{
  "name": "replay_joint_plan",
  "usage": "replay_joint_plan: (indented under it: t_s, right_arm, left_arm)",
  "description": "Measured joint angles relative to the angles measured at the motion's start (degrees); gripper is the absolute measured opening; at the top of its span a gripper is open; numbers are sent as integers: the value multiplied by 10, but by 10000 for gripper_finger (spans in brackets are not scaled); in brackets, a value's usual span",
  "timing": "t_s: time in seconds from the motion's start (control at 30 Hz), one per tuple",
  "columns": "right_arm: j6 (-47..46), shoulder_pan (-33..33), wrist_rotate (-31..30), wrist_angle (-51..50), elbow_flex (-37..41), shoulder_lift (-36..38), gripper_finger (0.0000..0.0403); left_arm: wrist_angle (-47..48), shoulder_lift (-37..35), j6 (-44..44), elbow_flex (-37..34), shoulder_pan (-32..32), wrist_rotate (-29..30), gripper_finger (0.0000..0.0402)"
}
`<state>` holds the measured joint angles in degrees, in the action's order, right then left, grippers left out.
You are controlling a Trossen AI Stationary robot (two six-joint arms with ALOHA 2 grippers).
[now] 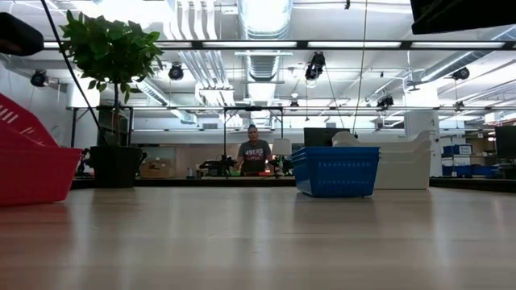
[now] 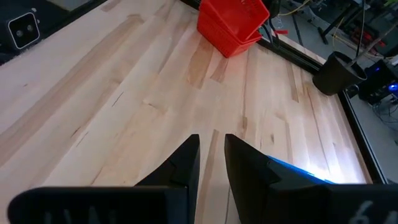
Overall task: Stack baskets by color
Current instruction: Stack the right red bin on the stacked red bin
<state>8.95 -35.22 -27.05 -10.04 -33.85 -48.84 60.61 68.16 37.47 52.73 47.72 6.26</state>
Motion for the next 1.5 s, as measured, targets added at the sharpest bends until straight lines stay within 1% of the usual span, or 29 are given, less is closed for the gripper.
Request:
replay_joint_plan:
  t_s: [0.07, 0.23, 0.3, 0.43, 0.53, 0.63, 0.7, 0.77, 0.83, 0.9, 0.97, 1.03, 1.1, 1.2, 1.23, 1.3, 1.4, 1.47, 1.5]
  right_arm:
    - [0, 0, 0, 0, 0, 0, 68]
    - [1, 0, 0, 0, 0, 0, 68]
    - [9, 0, 0, -1, 0, 0, 68]
    - [19, 0, 0, -1, -6, 0, 68]
    - [26, 0, 0, -1, -6, 1, 68]
    - [29, 0, -1, -1, -6, 1, 68]
    - [38, 0, -3, -1, -6, 1, 68]
    - [46, 0, -17, -1, -6, 1, 68]
    - [55, 0, -33, -1, -6, 2, 68]
    - [61, 0, -43, -1, -6, 3, 68]
    - [61, 0, -45, -2, -6, 4, 68]
    - [61, 0, -45, -7, -6, 5, 68]
    - [61, 0, -45, -13, -6, 5, 68]
    - [59, 0, -45, -18, -6, 5, 68]
    - [58, 0, -45, -19, -6, 5, 68]
    - [57, 0, -45, -20, -6, 5, 68]
    - [57, 0, -45, -22, -6, 5, 68]
    - [57, 0, -45, -22, -6, 5, 68]
    - [57, 0, -44, -22, -6, 5, 68]
  left_arm:
    - [0, 0, 19, 0, 0, 0, 118]
    - [6, 0, 98, 14, 0, -2, 158]
    - [16, 0, 122, 25, 0, -3, 168]
    - [41, -1, 200, 40, 0, -17, 178]
    - [43, -1, 302, 53, -5, -27, 178]
    - [41, 0, 428, 72, -33, -28, 178]
    - [29, 0, 471, 86, -52, -32, 178]
    - [9, 0, 474, 104, -66, -33, 178]
    - [10, 0, 479, 120, -78, -20, 178]
    - [10, 2, 505, 127, -102, 2, 178]
    - [9, 16, 533, 131, -133, 22, 178]
    - [5, 42, 537, 133, -160, 21, 178]
    - [-11, 81, 534, 142, -185, -9, 178]
    - [-1, 149, 522, 170, -210, -88, 178]
    - [18, 172, 520, 184, -215, -114, 178]
    - [91, 213, 508, 217, -219, -145, 178]
    - [198, 258, 470, 270, -218, -163, 178]
    - [233, 280, 434, 296, -218, -162, 178]
    - [235, 287, 426, 303, -219, -156, 178]
